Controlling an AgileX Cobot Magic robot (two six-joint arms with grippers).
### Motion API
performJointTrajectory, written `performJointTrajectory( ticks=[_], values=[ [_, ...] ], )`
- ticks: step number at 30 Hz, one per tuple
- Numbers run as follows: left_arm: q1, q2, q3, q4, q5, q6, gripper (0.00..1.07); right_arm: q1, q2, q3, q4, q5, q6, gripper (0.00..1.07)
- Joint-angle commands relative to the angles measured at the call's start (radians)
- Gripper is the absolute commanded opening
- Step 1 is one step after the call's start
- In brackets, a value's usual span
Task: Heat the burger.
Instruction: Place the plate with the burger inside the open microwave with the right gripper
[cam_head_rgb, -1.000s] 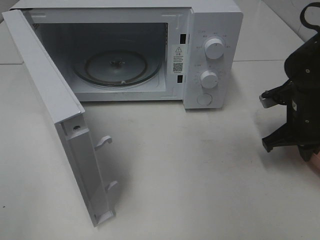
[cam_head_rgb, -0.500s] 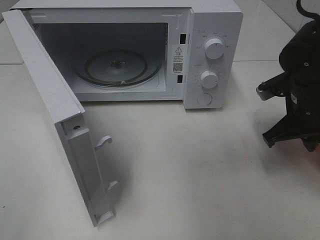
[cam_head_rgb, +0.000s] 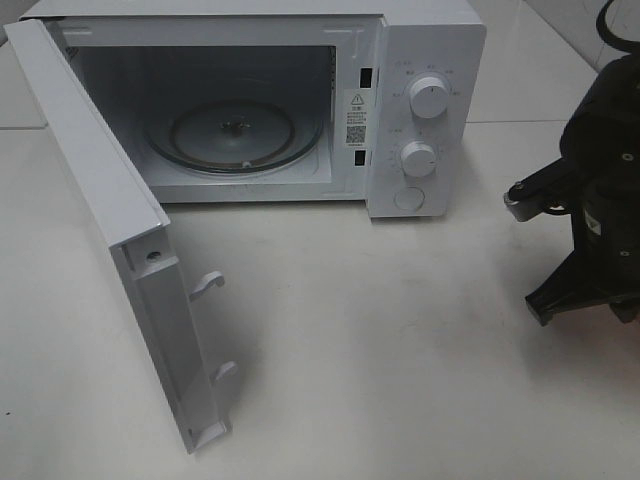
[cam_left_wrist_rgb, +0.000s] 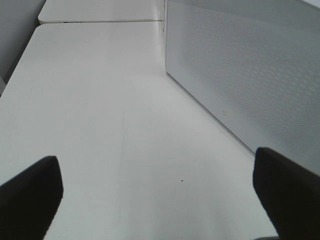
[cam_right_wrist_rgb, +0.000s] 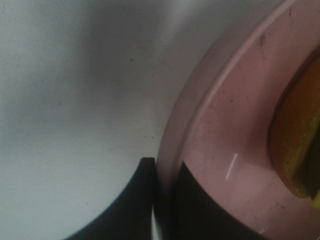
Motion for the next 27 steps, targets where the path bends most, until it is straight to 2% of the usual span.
performJointTrajectory(
  ticks=[1, 11, 27],
  values=[
    [-0.002, -0.024, 0.003, -0.001, -0.011, -0.002, 0.98, 0.023, -0.032, 0.013, -0.055, 0.039, 0.005, 0.0],
    [-0.002, -0.024, 0.003, -0.001, -0.011, -0.002, 0.98, 0.158, -0.11, 0.096, -0.044, 0.043, 0.005, 0.0],
    [-0.002, -0.024, 0.003, -0.001, -0.011, -0.002, 0.98, 0.354, -0.226, 0.151, -0.048, 0.108, 0.008, 0.0]
  ],
)
